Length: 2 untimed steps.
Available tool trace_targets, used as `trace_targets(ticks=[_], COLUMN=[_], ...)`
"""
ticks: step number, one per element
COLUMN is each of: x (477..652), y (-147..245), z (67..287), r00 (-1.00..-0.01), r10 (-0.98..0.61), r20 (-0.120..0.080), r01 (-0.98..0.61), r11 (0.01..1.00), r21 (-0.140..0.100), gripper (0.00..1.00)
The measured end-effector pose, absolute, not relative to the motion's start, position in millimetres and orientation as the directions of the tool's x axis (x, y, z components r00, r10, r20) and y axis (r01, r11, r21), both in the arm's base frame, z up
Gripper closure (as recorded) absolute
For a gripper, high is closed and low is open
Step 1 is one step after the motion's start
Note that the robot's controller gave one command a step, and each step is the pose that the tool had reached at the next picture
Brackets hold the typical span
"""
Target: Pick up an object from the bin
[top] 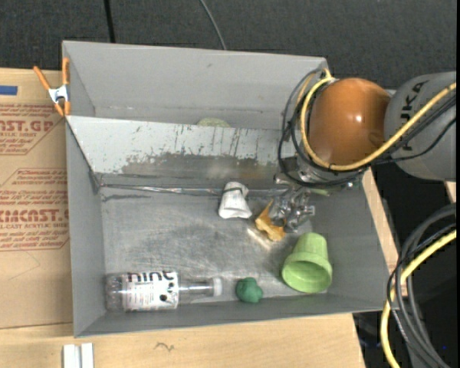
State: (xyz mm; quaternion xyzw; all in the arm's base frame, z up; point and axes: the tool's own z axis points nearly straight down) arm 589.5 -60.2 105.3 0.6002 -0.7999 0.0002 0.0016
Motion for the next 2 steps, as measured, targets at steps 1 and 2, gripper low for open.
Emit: trace_targets(ticks=[1,2], x=[585.9,587.8], y=[-64,-59], z=[124,186], r00=[-0.288,-0.288], r10=[-0.958,-0.958], r20=[-0.002,-0.002], r01=[-0.958,-0.958], r11=[0.288,0.288], r21=[0.000,0.004], gripper=[1.00,1.00])
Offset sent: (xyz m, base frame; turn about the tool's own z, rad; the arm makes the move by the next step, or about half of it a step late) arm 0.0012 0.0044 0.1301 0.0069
